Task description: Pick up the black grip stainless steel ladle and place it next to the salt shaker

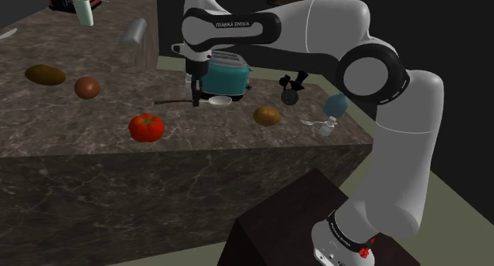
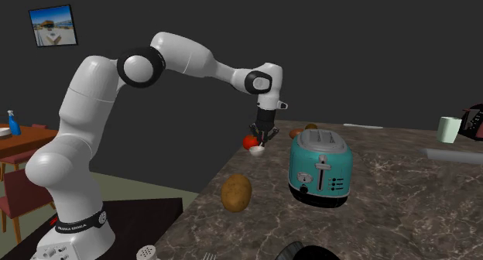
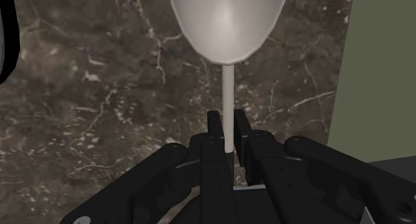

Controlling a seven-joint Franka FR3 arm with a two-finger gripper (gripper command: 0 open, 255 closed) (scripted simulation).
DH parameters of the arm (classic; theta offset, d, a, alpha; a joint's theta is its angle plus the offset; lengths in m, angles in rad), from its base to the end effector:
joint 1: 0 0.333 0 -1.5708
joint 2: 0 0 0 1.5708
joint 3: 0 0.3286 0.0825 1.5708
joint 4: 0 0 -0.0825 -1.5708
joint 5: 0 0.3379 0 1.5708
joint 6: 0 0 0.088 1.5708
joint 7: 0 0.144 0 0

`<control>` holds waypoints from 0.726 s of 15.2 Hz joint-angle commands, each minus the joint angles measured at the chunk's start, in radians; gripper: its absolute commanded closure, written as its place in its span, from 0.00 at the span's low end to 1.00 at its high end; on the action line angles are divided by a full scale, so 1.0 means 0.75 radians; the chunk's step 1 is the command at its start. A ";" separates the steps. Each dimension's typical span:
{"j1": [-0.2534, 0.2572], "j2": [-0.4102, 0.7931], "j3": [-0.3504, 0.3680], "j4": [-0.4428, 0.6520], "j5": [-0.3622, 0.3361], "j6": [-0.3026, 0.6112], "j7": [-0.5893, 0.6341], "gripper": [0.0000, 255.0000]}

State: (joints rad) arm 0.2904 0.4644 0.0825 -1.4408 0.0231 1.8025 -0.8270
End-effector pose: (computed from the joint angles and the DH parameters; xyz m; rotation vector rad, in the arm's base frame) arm 0.5979 0.2280 0.4056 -2.5354 -1.7098 0.1304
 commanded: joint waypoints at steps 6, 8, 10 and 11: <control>0.000 -0.014 0.001 0.106 0.000 -0.120 0.004 1.00; 0.000 -0.015 0.001 0.140 0.000 -0.156 0.005 1.00; 0.001 -0.015 0.001 0.177 0.000 -0.192 0.007 1.00; 0.001 -0.014 0.001 0.196 0.000 -0.210 0.007 1.00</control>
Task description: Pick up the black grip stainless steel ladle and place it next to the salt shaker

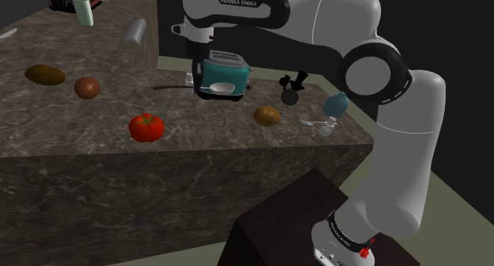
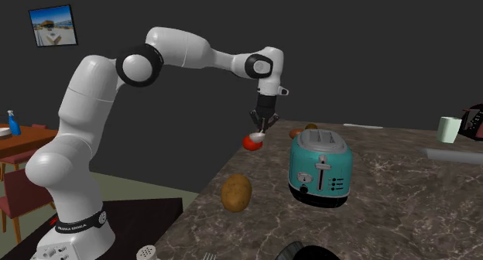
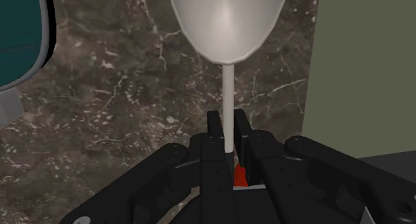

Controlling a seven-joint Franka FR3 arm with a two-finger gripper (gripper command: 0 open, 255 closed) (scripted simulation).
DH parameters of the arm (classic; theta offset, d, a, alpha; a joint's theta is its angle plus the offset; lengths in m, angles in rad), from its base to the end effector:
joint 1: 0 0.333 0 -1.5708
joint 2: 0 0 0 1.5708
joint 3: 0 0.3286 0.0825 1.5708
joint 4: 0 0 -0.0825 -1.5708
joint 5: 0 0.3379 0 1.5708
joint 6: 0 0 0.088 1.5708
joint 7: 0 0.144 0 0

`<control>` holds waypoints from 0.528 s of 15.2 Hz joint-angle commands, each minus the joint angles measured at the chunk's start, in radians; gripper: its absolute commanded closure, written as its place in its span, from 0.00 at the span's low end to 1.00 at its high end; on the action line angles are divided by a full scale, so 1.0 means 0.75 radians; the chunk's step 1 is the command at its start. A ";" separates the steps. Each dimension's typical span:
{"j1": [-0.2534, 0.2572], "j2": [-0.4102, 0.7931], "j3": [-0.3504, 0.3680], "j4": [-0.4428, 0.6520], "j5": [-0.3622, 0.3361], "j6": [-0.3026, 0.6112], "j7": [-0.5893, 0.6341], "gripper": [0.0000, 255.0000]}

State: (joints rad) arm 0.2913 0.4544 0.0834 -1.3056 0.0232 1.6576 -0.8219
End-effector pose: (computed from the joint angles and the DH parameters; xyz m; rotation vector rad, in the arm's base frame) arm 0.5966 0.2273 0.4582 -2.5352 -1.7100 0.1301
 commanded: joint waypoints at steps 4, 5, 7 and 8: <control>0.002 0.007 0.000 0.099 -0.001 -0.093 0.004 1.00; 0.002 0.007 0.001 0.104 -0.001 -0.097 0.004 1.00; -0.034 -0.089 -0.011 -0.042 0.006 -0.050 -0.041 1.00; -0.052 -0.133 -0.017 -0.107 0.009 -0.030 -0.064 1.00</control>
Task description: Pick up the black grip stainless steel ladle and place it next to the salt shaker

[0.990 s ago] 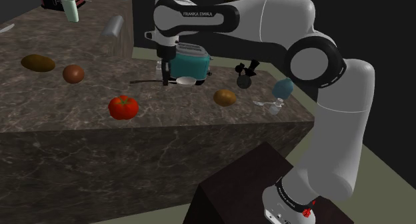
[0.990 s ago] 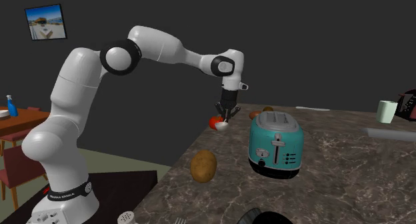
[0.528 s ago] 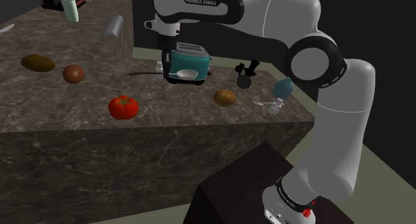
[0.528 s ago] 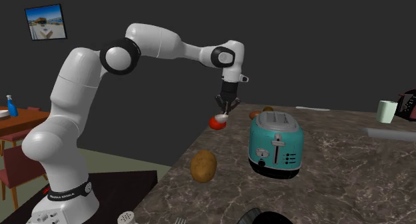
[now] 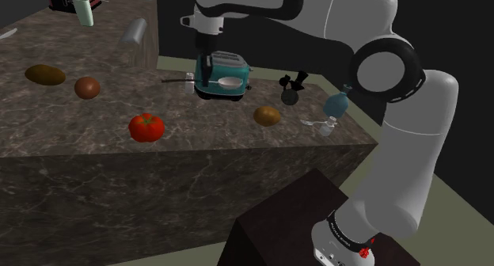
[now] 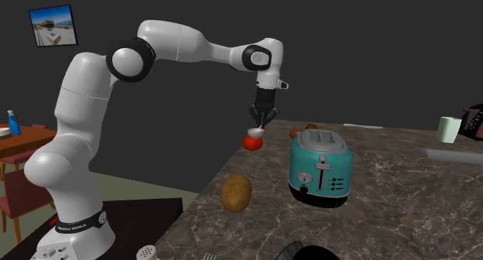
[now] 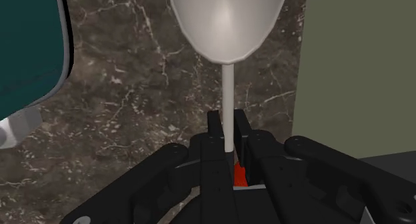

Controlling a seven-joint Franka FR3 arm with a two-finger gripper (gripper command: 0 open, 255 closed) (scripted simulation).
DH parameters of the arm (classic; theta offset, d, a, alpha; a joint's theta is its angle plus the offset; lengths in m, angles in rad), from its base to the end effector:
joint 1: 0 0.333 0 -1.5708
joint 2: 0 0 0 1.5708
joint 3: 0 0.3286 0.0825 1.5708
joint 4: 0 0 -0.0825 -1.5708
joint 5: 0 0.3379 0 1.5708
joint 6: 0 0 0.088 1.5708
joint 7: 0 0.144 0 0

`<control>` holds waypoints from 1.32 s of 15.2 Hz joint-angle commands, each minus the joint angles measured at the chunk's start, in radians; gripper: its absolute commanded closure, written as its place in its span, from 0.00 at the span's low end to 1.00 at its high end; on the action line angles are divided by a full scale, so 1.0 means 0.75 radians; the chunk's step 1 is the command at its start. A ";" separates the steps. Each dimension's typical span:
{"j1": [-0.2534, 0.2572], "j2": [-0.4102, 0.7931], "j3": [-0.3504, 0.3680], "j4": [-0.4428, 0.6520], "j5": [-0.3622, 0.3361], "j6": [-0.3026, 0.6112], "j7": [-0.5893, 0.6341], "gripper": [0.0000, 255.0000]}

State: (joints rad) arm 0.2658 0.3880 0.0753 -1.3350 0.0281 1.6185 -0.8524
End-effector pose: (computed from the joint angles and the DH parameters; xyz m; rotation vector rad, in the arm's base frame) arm 0.5851 0.2036 0.4846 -2.5352 -1.7096 0.1312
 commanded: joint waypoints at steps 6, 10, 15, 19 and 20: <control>-0.114 -0.268 -0.057 -0.382 0.012 0.106 -0.171 1.00; -0.173 -0.388 -0.101 -0.539 0.009 0.140 -0.275 1.00; -0.245 -0.511 -0.166 -0.691 -0.006 0.166 -0.409 1.00; -0.302 -0.588 -0.225 -0.783 -0.027 0.178 -0.520 1.00; -0.317 -0.605 -0.240 -0.801 -0.033 0.180 -0.548 1.00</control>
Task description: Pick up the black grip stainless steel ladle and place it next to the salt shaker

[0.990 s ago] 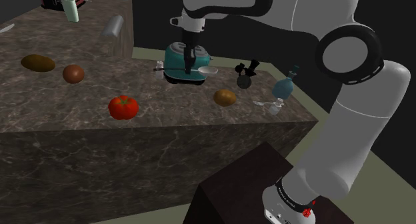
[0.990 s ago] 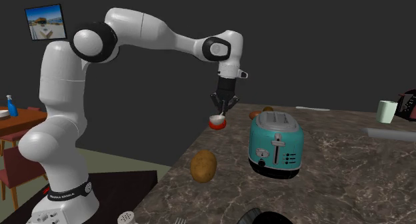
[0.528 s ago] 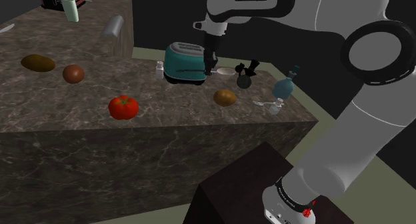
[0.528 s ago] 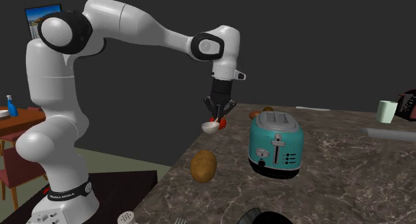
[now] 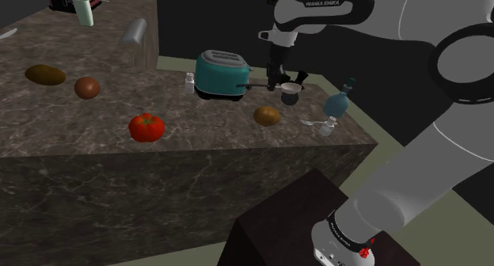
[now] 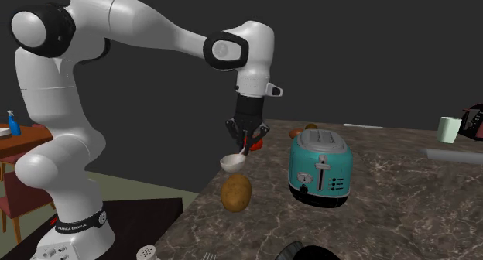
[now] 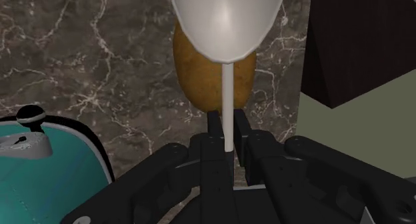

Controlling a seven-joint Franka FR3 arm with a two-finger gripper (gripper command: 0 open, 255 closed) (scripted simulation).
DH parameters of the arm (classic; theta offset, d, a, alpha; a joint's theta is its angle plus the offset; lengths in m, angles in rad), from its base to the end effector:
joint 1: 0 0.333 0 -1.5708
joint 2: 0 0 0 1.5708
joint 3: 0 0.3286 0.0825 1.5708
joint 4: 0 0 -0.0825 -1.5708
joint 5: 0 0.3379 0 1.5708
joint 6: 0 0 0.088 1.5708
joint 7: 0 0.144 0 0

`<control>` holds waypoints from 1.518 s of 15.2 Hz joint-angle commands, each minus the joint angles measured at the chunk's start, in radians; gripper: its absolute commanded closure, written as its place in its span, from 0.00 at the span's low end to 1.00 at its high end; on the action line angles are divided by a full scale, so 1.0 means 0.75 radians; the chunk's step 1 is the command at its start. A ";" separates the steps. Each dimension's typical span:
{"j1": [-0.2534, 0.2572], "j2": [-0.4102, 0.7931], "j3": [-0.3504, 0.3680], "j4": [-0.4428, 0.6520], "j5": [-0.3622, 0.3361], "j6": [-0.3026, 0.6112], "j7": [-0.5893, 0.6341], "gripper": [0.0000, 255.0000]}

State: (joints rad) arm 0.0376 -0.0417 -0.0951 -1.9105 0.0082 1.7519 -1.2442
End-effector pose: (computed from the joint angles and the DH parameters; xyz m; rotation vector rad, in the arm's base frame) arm 0.4858 -0.0275 0.4910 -2.5370 -1.7080 0.1316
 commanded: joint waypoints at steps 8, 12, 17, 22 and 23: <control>-0.129 -0.120 -0.147 -0.129 -0.063 0.013 -0.259 1.00; -0.187 -0.133 -0.219 -0.141 -0.091 0.015 -0.381 1.00; -0.260 -0.118 -0.313 -0.122 -0.118 0.019 -0.540 1.00; -0.333 -0.068 -0.407 -0.066 -0.129 0.021 -0.707 1.00; -0.348 -0.053 -0.426 -0.050 -0.128 0.021 -0.741 1.00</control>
State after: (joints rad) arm -0.2135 -0.0965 -0.4012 -1.9627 -0.0898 1.7665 -1.7735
